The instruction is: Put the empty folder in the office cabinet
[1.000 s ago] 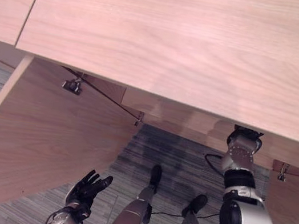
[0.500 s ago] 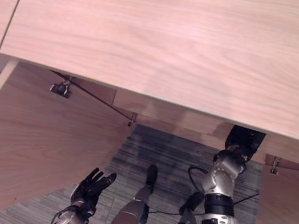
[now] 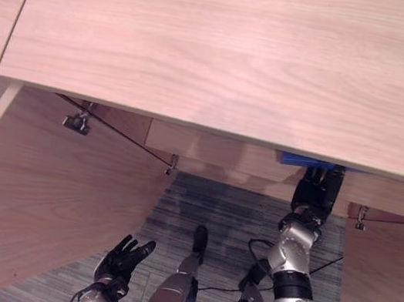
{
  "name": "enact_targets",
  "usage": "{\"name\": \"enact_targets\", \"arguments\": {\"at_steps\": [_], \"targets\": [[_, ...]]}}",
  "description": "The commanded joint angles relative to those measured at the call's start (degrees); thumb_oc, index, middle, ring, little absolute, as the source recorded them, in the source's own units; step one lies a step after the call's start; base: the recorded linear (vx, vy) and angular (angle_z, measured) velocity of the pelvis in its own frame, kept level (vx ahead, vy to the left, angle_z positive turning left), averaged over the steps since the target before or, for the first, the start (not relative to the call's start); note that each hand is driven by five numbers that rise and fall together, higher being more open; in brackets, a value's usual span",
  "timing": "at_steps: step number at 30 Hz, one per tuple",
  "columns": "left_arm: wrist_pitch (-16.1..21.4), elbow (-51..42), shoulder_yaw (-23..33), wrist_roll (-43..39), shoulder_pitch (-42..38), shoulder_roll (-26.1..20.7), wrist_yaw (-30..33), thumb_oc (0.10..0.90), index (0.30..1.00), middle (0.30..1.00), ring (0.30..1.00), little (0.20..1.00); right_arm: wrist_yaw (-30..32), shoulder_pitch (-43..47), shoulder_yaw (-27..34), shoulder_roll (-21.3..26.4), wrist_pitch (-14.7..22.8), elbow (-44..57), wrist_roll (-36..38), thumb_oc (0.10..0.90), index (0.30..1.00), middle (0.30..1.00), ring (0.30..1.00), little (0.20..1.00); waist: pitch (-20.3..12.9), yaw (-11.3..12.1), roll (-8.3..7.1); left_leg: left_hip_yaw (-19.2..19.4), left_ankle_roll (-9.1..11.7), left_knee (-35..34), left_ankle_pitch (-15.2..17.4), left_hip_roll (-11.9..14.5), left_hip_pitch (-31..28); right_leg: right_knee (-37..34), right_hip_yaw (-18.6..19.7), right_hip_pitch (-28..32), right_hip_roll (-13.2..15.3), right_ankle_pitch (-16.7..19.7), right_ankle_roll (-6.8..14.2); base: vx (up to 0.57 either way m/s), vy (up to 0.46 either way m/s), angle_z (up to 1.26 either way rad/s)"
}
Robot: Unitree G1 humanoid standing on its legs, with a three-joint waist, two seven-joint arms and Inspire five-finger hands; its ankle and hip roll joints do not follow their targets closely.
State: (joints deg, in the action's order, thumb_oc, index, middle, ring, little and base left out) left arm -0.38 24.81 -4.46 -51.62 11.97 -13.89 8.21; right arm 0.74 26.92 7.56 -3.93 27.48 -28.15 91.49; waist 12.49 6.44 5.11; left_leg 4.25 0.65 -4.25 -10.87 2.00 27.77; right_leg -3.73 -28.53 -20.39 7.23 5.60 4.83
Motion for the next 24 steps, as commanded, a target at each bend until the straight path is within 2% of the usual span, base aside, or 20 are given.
{"name": "enact_targets", "arguments": {"at_steps": [1, 6, 15, 18, 23, 24], "targets": [[1.77, -1.55, 1.01, -1.8, 4.93, -4.18, -0.97, 0.8, 0.9, 0.9, 0.9, 0.9, -5.22, 1.74, -4.85, 2.75, -3.08, 1.14, -3.69, 0.8, 0.9, 0.9, 0.9, 0.9, -2.85, 0.61, -2.36, -0.33, 0.59, -0.75, 4.95, -2.96, -0.77, -1.27, 7.26, -3.36, -2.66, -1.99, -0.29, 0.0, 0.0, 0.0], [1.99, -2.08, 0.84, -1.8, 5.1, -5.03, -2.03, 0.8, 0.9, 0.9, 0.9, 0.9, -5.52, 4.35, -8.68, 5.16, -6.37, -1.22, -6.32, 0.8, 0.9, 0.9, 0.9, 0.9, -2.16, 1.15, -2.37, 0.33, 0.45, -0.75, 4.72, -2.59, -0.13, -1.27, 8.06, -4.5, -2.84, -1.37, -0.52, -0.02, -0.003, -0.02], [2.52, -3.01, 1.59, -1.55, 5.65, -6.16, -2.51, 0.8, 0.9, 0.9, 0.9, 0.9, -6.17, 6.47, -9.51, 6.74, -7.82, -2.58, -6.39, 0.8, 0.9, 0.9, 0.9, 0.9, -2.43, 1.18, -2.96, 0.67, 0.55, -0.75, 4.61, -2.22, -0.2, -1.27, 8.11, -4.58, -3.27, -1.31, -0.6, -0.01, -0.015, -0.05], [2.89, -3.01, 2.1, -1.34, 5.5, -6.89, -2.69, 0.8, 0.9, 0.9, 0.9, 0.9, -5.33, 11.36, -10.16, 9.77, -8.34, -4.71, -7.63, 0.8, 0.9, 0.9, 0.9, 0.9, -2.72, 1.94, -3.1, 0.46, 0.61, -0.75, 4.53, -2.31, 0.19, -1.27, 8.11, -5.03, -3.36, -1.34, -0.69, 0.0, -0.024, -0.04], [3.63, -3.37, 1.87, -3.76, 5.75, -8.46, -2.92, 0.8, 0.9, 0.9, 0.9, 0.9, -1.05, 21.82, -12.45, 18.13, -10.18, -12.16, -13.22, 0.8, 0.9, 0.9, 0.9, 0.9, -2.36, 2.93, -3.05, 0.13, 0.83, -0.75, 4.17, -2.13, 1.05, -1.27, 8.05, -5.76, -3.47, -1.29, -0.77, 0.0, 0.0, 0.0], [3.63, -3.36, 1.86, -3.76, 5.72, -8.46, -2.92, 0.8, 0.9, 0.9, 0.9, 0.9, -1.09, 21.89, -12.45, 18.16, -10.19, -12.22, -13.2, 0.8, 0.9, 0.9, 0.9, 0.9, -2.33, 2.93, -3.04, 0.12, 0.83, -0.75, 4.17, -2.13, 1.05, -1.27, 8.05, -5.77, -3.47, -1.29, -0.77, 0.0, 0.0, 0.0]]}}
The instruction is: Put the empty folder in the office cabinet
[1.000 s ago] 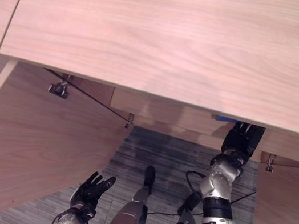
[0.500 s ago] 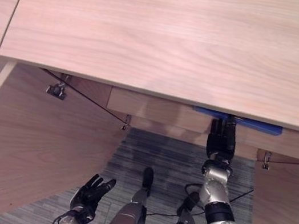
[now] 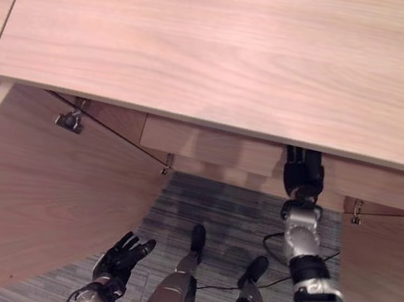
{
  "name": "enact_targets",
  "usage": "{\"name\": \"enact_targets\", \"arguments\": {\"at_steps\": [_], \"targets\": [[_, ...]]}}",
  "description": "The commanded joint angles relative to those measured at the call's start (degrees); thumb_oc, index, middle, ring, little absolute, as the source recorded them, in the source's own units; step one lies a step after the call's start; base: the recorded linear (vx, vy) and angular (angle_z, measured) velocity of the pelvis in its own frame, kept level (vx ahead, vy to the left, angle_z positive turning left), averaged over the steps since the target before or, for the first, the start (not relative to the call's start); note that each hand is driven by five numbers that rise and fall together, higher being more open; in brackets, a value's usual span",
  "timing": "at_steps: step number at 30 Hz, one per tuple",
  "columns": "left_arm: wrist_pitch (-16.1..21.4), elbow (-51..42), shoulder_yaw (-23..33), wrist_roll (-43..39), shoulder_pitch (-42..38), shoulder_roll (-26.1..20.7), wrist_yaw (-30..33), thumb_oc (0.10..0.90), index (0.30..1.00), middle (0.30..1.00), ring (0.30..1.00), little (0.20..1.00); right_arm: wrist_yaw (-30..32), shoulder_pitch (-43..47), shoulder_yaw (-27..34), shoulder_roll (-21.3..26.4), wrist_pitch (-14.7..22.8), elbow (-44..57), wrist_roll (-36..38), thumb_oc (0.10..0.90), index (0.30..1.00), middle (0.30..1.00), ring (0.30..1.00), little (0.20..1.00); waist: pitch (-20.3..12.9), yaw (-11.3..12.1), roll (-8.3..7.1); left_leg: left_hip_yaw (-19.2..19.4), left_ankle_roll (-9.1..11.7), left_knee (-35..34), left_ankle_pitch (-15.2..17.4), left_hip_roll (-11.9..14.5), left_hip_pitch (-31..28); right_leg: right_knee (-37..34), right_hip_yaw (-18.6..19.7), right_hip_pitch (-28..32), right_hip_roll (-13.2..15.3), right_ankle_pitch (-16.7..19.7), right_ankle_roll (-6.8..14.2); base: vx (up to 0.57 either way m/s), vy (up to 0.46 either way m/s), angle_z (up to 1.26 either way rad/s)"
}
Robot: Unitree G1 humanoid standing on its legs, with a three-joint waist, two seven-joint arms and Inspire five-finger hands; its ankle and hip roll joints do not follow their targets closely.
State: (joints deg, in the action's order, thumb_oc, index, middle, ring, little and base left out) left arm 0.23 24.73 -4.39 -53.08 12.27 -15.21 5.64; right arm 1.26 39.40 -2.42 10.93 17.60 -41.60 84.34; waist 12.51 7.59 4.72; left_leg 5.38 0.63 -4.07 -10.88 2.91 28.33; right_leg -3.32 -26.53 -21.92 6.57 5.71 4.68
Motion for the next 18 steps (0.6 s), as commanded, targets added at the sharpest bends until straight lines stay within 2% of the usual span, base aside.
{"name": "enact_targets", "arguments": {"at_steps": [1, 5, 7, 11, 16, 18], "targets": [[3.18, -3.06, 2.04, -3.03, 6.11, -8.14, -0.36, 0.8, 0.9, 0.9, 0.9, 0.9, 0.66, 12.64, -4.73, 7.82, -2.72, -3.56, -10.24, 0.8, 0.9, 0.9, 0.9, 0.9, -2.33, 2.1, -2.87, -1.08, 1.05, -0.93, 3.99, -2.97, 0.83, -1.68, 5.88, -4.56, -2.84, -1.42, -0.63, -0.01, -0.031, 0.01], [2.94, -3.72, 3.32, -2.69, 6.82, -11.65, -1.02, 0.8, 0.9, 0.9, 0.9, 0.9, 2.75, 18.85, -13.61, 18.36, -11.92, -15.74, -25.04, 0.8, 0.9, 0.9, 0.9, 0.9, -1.7, 2.17, -3.02, -1.09, 1.39, -0.93, 3.57, -2.88, 1.45, -1.68, 5.84, -5.19, -3.11, -1.22, -0.75, -0.02, -0.025, 0.08], [2.28, -4.2, 3.78, -1.69, 7.12, -12.84, -1.54, 0.8, 0.9, 0.9, 0.9, 0.9, 1.54, 21.58, -16.63, 19.82, -15.05, -20.51, -29.57, 0.8, 0.9, 0.9, 0.9, 0.9, -1.2, 2.31, -2.85, -0.99, 1.45, -0.93, 3.41, -2.91, 1.62, -1.68, 6.03, -5.29, -3.25, -1.11, -0.74, -0.01, -0.006, 0.02], [1.51, -4.55, 4.52, 0.09, 6.97, -14.17, -3.28, 0.8, 0.9, 0.9, 0.9, 0.9, -1.31, 25.45, -21.64, 21.05, -18.62, -25.94, -37.24, 0.8, 0.9, 0.9, 0.9, 0.9, -0.13, 2.76, -2.49, -0.78, 1.5, -0.93, 3.09, -2.9, 1.66, -1.68, 6.51, -5.47, -3.39, -0.87, -0.76, -0.03, 0.0, -0.01], [0.65, -5.21, 4.29, 0.73, 6.3, -14.52, -5.2, 0.8, 0.9, 0.9, 0.9, 0.9, -5.45, 24.21, -24.31, 18.1, -21.38, -27.65, -39.81, 0.8, 0.9, 0.9, 0.9, 0.9, 0.29, 2.8, -2.11, -0.43, 1.35, -0.93, 2.97, -3.05, 1.31, -1.68, 6.95, -5.23, -3.55, -0.68, -0.91, 0.0, 0.0, 0.0], [0.82, -5.43, 4.37, 1.12, 5.71, -14.35, -5.45, 0.8, 0.9, 0.9, 0.9, 0.9, -5.66, 22.37, -24.47, 16.61, -21.26, -27.64, -40.93, 0.8, 0.9, 0.9, 0.9, 0.9, 0.24, 2.62, -2.1, -0.38, 1.31, -0.93, 3.03, -3.09, 0.87, -1.68, 7.08, -4.74, -3.56, -0.75, -0.99, 0.0, 0.0, 0.0]]}}
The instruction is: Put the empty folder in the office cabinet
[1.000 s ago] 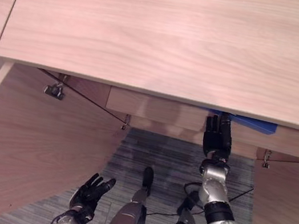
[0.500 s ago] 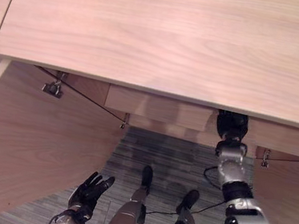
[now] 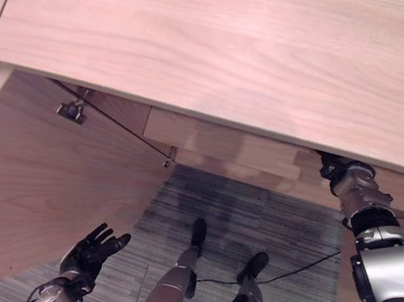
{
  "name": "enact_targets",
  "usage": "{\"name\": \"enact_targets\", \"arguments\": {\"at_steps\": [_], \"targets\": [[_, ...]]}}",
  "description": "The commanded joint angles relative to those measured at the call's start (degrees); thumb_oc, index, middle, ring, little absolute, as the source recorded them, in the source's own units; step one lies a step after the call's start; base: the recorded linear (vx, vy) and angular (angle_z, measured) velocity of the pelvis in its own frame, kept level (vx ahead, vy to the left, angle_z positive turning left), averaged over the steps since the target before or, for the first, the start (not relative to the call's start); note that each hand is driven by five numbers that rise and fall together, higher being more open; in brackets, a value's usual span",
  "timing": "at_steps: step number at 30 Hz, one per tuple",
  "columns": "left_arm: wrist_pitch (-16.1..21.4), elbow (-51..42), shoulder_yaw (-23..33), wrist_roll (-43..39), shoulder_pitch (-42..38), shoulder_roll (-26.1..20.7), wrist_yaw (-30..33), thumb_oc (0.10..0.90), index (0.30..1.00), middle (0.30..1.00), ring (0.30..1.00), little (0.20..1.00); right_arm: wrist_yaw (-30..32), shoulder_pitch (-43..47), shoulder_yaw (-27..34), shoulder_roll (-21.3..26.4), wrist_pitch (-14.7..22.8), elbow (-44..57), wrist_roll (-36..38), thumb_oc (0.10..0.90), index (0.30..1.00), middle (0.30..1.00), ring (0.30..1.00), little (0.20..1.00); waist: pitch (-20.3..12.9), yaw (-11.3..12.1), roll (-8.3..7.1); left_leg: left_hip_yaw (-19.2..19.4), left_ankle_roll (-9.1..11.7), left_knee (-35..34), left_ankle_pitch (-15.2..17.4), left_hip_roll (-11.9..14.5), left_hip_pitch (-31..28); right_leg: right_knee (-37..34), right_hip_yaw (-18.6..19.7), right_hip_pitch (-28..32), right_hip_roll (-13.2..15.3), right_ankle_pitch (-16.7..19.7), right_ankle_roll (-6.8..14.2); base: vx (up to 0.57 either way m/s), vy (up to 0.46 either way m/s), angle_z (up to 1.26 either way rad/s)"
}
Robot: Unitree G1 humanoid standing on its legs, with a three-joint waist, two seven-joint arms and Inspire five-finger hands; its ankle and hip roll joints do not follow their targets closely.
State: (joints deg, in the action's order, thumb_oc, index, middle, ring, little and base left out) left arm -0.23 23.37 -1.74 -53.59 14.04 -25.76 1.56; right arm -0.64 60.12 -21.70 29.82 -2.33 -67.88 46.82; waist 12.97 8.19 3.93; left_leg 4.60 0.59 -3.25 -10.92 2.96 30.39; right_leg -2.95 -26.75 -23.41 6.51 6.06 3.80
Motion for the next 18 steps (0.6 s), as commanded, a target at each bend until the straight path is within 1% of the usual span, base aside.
{"name": "enact_targets", "arguments": {"at_steps": [1, 4, 6, 7, 8, 9, 11, 12, 13, 14, 16, 18], "targets": [[1.29, -4.08, 1.73, 1.63, 3.97, -3.81, -1.38, 0.8, 0.9, 0.9, 0.9, 0.9, -3.74, 1.59, -5.16, -2.29, -1.32, -1.32, -3.44, 0.8, 0.9, 0.9, 0.9, 0.9, -0.21, 2.02, -1.32, 0.4, 1.35, -1.75, 3.08, -3.13, -1.22, -2.05, 7.3, -3.22, -3.5, -1.11, -0.11, 0.0, 0.0, 0.0], [2.24, -3.74, 2.6, 2.38, 2.34, -2.24, -0.53, 0.8, 0.9, 0.9, 0.9, 0.9, -1.87, -6.13, -1.29, -5.32, 2.45, 7.67, -0.13, 0.8, 0.9, 0.9, 0.9, 0.9, -0.43, 1.43, -1.61, 0.54, 1.2, -1.75, 3.39, -3.22, -2.73, -2.05, 7.63, -1.61, -3.45, -1.47, -0.07, 0.0, 0.0, 0.0], [2.51, -2.68, 3.43, 2.35, 1.85, -0.98, -0.2, 0.8, 0.9, 0.9, 0.9, 0.9, -2.68, -12.98, 0.68, -6.32, 4.5, 15.61, 2.54, 0.8, 0.9, 0.9, 0.9, 0.9, -0.7, 0.78, -1.97, 0.68, 1.14, -1.75, 3.73, -3.36, -3.69, -2.05, 7.6, -0.67, -3.34, -1.62, 0.0, 0.0, 0.005, 0.02], [2.53, -2.66, 3.36, 2.35, 1.92, -1.01, -0.21, 0.8, 0.9, 0.9, 0.9, 0.9, -2.56, -13.26, 0.72, -6.3, 4.46, 15.88, 2.5, 0.8, 0.9, 0.9, 0.9, 0.9, -0.76, 0.8, -1.96, 0.67, 1.14, -1.75, 3.74, -3.36, -3.74, -2.05, 7.58, -0.61, -3.34, -1.63, 0.01, 0.0, 0.0, 0.0], [3.05, -1.83, 4.11, 2.43, 1.63, 0.11, 0.14, 0.8, 0.9, 0.9, 0.9, 0.9, -3.79, -19.81, 1.53, -6.32, 5.32, 22.21, 3.07, 0.8, 0.9, 0.9, 0.9, 0.9, -1.53, 0.02, -2.55, 0.51, 1.03, -1.75, 4.09, -3.48, -4.78, -2.05, 7.31, 0.66, -3.06, -1.88, 0.1, 0.0, 0.0, 0.0], [3.06, -1.83, 4.05, 2.44, 1.72, 0.09, 0.14, 0.8, 0.9, 0.9, 0.9, 0.9, -3.71, -20.05, 1.56, -6.3, 5.27, 22.43, 3.03, 0.8, 0.9, 0.9, 0.9, 0.9, -1.59, 0.03, -2.54, 0.49, 1.03, -1.75, 4.1, -3.49, -4.83, -2.05, 7.28, 0.72, -3.05, -1.9, 0.11, 0.03, 0.001, 0.01], [3.63, -1.0, 4.47, 2.83, 1.25, 1.39, 0.21, 0.8, 0.9, 0.9, 0.9, 0.9, -4.89, -25.99, 3.19, -6.35, 6.23, 26.46, 3.58, 0.8, 0.9, 0.9, 0.9, 0.9, -2.58, -0.63, -3.24, 0.3, 0.88, -1.75, 4.57, -3.75, -6.49, -2.05, 6.84, 2.68, -2.73, -2.22, 0.25, 0.02, 0.004, 0.06], [3.64, -1.0, 4.44, 2.83, 1.29, 1.38, 0.2, 0.8, 0.9, 0.9, 0.9, 0.9, -4.87, -26.11, 3.21, -6.35, 6.22, 26.55, 3.57, 0.8, 0.9, 0.9, 0.9, 0.9, -2.58, -0.63, -3.23, 0.28, 0.88, -1.75, 4.58, -3.76, -6.55, -2.05, 6.82, 2.76, -2.73, -2.24, 0.26, 0.03, 0.016, 0.08], [3.8, 0.12, 4.48, 2.96, 1.05, 2.38, 0.37, 0.8, 0.9, 0.9, 0.9, 0.9, -5.49, -29.1, 4.35, -6.9, 6.41, 28.02, 4.26, 0.8, 0.9, 0.9, 0.9, 0.9, -3.32, -0.95, -3.63, 0.11, 0.78, -1.75, 4.85, -3.97, -7.87, -2.05, 6.62, 4.3, -2.57, -2.57, 0.29, 0.03, 0.016, 0.06], [3.73, 0.85, 4.57, 3.0, 0.75, 2.76, 0.39, 0.8, 0.9, 0.9, 0.9, 0.9, -5.79, -30.27, 4.79, -7.1, 6.45, 28.39, 4.29, 0.8, 0.9, 0.9, 0.9, 0.9, -3.65, -1.01, -3.78, 0.13, 0.73, -1.75, 4.99, -4.1, -8.58, -2.05, 6.52, 5.04, -2.52, -2.74, 0.3, 0.04, 0.025, 0.06], [3.78, 1.47, 4.72, 3.1, 0.59, 3.12, 0.48, 0.8, 0.9, 0.9, 0.9, 0.9, -6.16, -31.2, 5.0, -6.96, 6.34, 29.34, 4.48, 0.8, 0.9, 0.9, 0.9, 0.9, -3.89, -1.13, -3.95, 0.19, 0.7, -1.75, 5.12, -4.15, -9.34, -2.05, 6.43, 5.8, -2.5, -2.88, 0.29, 0.01, 0.016, 0.01], [3.64, 3.6, 4.95, 2.99, -0.13, 4.09, 0.43, 0.8, 0.9, 0.9, 0.9, 0.9, -7.79, -32.94, 4.74, -6.03, 5.92, 31.61, 4.53, 0.8, 0.9, 0.9, 0.9, 0.9, -4.59, -1.45, -4.38, 0.29, 0.64, -1.75, 5.24, -4.14, -10.65, -2.05, 6.41, 6.89, -2.41, -3.15, 0.32, 0.0, 0.018, 0.01]]}}
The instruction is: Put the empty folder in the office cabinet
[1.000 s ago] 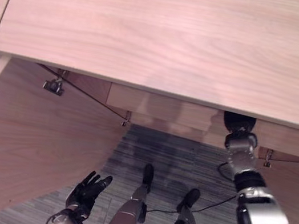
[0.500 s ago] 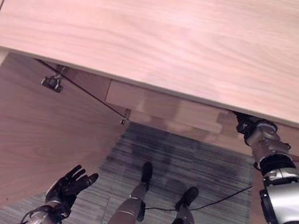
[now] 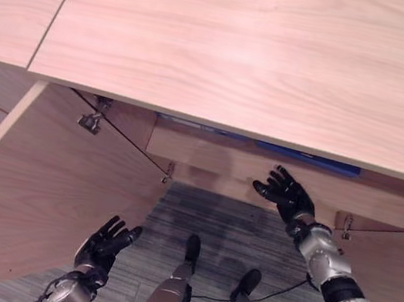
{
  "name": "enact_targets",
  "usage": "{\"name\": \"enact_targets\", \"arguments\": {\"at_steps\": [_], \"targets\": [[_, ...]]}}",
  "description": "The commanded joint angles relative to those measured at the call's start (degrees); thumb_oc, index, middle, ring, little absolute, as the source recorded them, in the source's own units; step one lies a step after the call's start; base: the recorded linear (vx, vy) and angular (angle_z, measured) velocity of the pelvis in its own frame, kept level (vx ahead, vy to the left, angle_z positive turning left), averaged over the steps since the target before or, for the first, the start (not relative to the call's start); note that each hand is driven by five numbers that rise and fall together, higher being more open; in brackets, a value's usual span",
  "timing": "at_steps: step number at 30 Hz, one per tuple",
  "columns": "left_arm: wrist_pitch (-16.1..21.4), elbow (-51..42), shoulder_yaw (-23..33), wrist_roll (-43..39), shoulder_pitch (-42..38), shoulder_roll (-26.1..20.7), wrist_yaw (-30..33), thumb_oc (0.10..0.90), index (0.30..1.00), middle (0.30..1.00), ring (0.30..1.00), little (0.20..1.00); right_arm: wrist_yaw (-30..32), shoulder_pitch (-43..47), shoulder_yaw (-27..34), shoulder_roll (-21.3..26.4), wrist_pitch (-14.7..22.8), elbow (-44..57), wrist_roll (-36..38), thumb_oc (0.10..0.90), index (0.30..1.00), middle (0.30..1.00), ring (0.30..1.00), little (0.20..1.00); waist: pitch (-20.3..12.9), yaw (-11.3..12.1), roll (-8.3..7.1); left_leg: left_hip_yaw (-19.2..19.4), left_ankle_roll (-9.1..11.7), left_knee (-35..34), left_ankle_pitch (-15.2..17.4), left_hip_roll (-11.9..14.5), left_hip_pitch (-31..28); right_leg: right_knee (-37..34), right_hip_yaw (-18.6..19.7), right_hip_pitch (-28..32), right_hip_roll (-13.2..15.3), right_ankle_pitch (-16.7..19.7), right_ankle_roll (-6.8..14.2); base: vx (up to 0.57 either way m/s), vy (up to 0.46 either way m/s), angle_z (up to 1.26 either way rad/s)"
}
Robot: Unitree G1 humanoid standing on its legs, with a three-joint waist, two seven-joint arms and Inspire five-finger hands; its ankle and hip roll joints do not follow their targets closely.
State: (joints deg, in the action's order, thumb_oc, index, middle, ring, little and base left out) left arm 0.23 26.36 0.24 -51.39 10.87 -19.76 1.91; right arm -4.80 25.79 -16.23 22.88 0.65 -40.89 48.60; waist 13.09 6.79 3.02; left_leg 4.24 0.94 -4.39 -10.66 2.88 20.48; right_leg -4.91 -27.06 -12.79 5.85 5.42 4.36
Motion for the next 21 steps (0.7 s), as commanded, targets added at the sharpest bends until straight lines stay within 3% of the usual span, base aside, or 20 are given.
{"name": "enact_targets", "arguments": {"at_steps": [1, 13, 18, 21], "targets": [[3.16, 1.35, 3.01, 0.7, 3.04, -1.55, -0.06, 0.8, 0.9, 0.9, 0.9, 0.9, -4.29, 0.93, -1.15, 1.43, 2.73, 5.27, 2.84, 0.8, 0.9, 0.9, 0.9, 0.9, -5.02, -0.15, -3.59, 0.68, 0.28, -0.61, 4.98, -4.09, -1.17, -0.09, 6.83, -3.3, -1.69, -2.54, -0.22, 0.0, 0.0, 0.0], [2.36, 5.53, 3.7, -0.76, 3.48, -0.09, -0.99, 0.8, 0.9, 0.9, 0.9, 0.9, -5.63, 0.07, -3.25, 2.98, 1.58, 3.8, 1.45, 0.8, 0.9, 0.9, 0.9, 0.9, -7.68, -0.94, -4.59, 1.84, 0.02, -0.61, 5.85, -3.8, -4.69, -0.09, 8.24, -0.62, -2.02, -2.78, 0.0, 0.01, 0.018, -0.05], [2.35, 8.21, 4.02, -0.77, 2.32, 1.12, -0.53, 0.8, 0.9, 0.9, 0.9, 0.9, -6.4, -3.83, -6.54, 5.12, -0.29, 4.98, -5.72, 0.8, 0.9, 0.9, 0.9, 0.9, -8.61, -1.76, -5.48, 2.15, 0.17, -0.61, 6.5, -3.48, -8.13, -0.09, 8.46, 2.81, -2.22, -3.2, 0.16, 0.02, 0.035, -0.05], [2.54, 11.63, 4.54, 1.52, -0.26, 2.14, 0.0, 0.8, 0.9, 0.9, 0.9, 0.9, -6.88, -11.27, -5.68, 4.46, -0.33, 8.86, -9.33, 0.8, 0.9, 0.9, 0.9, 0.9, -9.75, -2.92, -6.1, 2.91, 0.0, -0.61, 7.51, -3.34, -10.67, -0.09, 8.75, 5.19, -2.37, -3.71, 0.51, 0.04, 0.071, -0.06]]}}
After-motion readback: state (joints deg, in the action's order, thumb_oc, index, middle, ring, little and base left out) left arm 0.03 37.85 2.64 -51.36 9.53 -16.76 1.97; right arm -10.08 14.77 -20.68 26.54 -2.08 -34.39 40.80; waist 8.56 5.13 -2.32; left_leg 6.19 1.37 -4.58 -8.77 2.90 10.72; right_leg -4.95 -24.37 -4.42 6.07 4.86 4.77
